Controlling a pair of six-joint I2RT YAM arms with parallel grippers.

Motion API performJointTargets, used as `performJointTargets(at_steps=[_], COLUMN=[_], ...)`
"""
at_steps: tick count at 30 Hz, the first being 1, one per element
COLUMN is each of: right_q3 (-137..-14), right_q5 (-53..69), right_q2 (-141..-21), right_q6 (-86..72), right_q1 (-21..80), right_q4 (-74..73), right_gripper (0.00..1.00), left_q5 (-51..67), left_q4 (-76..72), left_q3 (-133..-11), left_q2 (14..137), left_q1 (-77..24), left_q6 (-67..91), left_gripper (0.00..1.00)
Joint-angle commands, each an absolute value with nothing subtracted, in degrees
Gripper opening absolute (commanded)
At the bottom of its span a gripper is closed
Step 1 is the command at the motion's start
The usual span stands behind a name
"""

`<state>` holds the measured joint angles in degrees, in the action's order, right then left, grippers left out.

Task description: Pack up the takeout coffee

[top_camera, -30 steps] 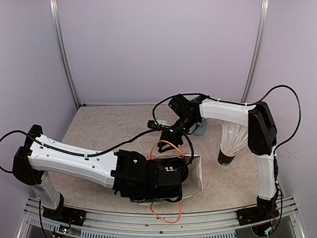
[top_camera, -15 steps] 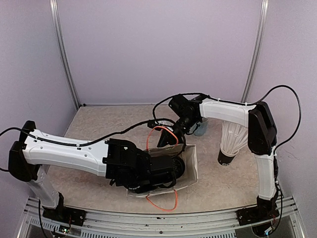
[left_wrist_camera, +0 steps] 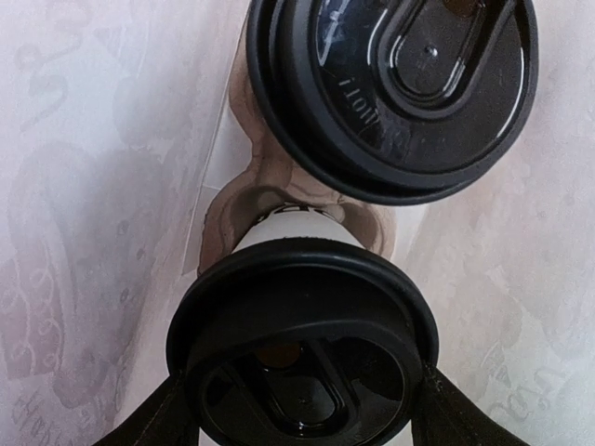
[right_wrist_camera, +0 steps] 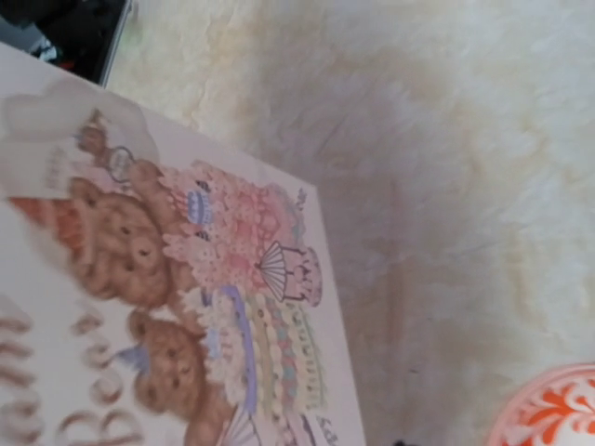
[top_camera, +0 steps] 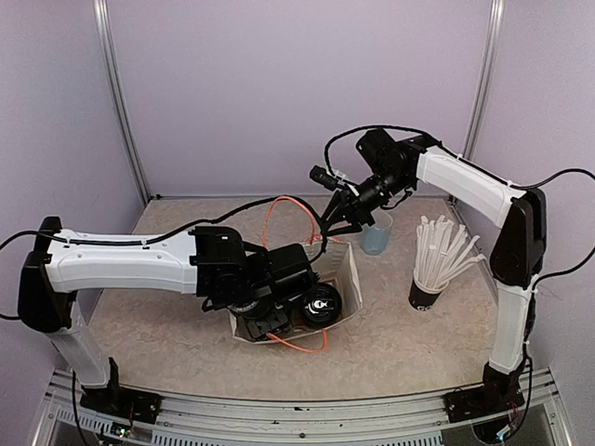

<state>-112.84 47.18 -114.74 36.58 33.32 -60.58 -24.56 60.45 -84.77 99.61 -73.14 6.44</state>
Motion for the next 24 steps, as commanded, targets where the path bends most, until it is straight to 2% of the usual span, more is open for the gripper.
performJointTargets(at_steps=[1,13,20,24], right_q3=[-113.61,-112.12,-112.33,-111.59], right_q5=[49.87,51.06,51.33,51.07], right_q2=[-111.86,-111.06,-110.92,-110.77], right_q6=[37.99,38.93,39.61,39.67], right_q1=[31.55,31.03,31.03,31.03], right_q4=[-64.05,-65.25,-65.7,-65.69], right_gripper=[0.43,0.43,0.44,0.44], left_q5=[-13.61,-1.55,-0.59,-4.81], left_q4=[62.67,72.83,73.0,71.24], left_q3=[-87.41,-96.11,-99.96,-99.66], left_q2=[100.59,106.12,108.44,109.37], left_q1=[-71.43,-71.37,-70.98,-70.36], left_q6=[9.19,14.26,13.79,13.88], left_gripper=[0.52,0.48,0.48,0.46])
